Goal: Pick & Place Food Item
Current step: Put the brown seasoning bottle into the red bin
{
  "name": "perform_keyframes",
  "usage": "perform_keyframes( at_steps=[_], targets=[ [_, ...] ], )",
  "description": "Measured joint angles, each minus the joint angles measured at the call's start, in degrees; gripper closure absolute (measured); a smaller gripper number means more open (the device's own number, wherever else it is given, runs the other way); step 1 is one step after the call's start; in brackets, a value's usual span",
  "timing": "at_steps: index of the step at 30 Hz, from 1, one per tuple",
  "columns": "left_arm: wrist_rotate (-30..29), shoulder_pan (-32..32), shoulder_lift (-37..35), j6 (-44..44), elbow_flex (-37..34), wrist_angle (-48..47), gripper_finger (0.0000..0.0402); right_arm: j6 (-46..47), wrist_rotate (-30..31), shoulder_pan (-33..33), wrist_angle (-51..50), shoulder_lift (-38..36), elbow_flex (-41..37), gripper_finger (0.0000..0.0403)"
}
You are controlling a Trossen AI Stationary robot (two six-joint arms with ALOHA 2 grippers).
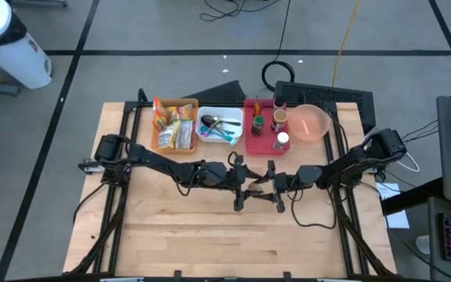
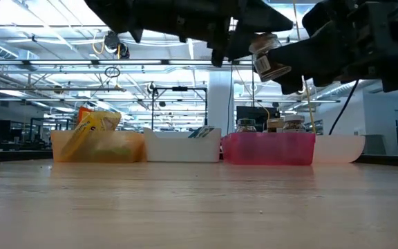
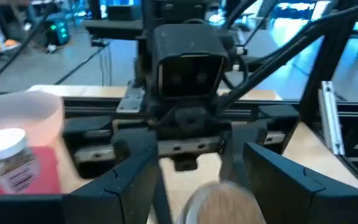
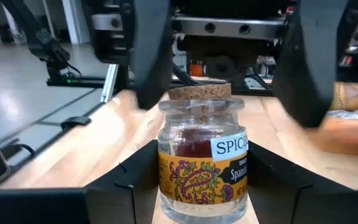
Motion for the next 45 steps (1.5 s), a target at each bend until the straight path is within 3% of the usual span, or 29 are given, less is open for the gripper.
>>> perform_keyframes(
  at_steps=[5,11,19,23,32,45],
  targets=[
    [-1.73,-0.01,1.00,0.95,-0.02,-1.00,0.0161,-1.31,0.57,-0.03,-2.48,0.00,1.16,0.0217],
    [-3.69,-0.65,-2.57,6.17,-0.04,-0.79,0.0161,-1.44,-0.32,0.07,-2.83,-0.02,0.96,0.0217],
    [-14.21,-2.70,-11.32,4.37,-0.04,-21.61,0.0162,-2.07,0.10,0.09,-2.53,-0.02,0.96,0.0217],
    [-16.34,-3.98,-12.71,3.19,-0.04,-27.53,0.0191,-2.07,0.17,0.09,-2.12,-0.61,0.94,0.0216],
    [-11.96,-3.20,-11.88,-1.54,-0.09,-28.92,0.0295,-2.67,0.28,0.01,0.12,-0.85,0.91,0.0216],
    [-7.09,-2.56,-7.44,-3.40,-0.17,-23.43,0.0309,-4.04,0.22,-0.35,3.28,-0.87,0.81,0.0217]
  ],
)
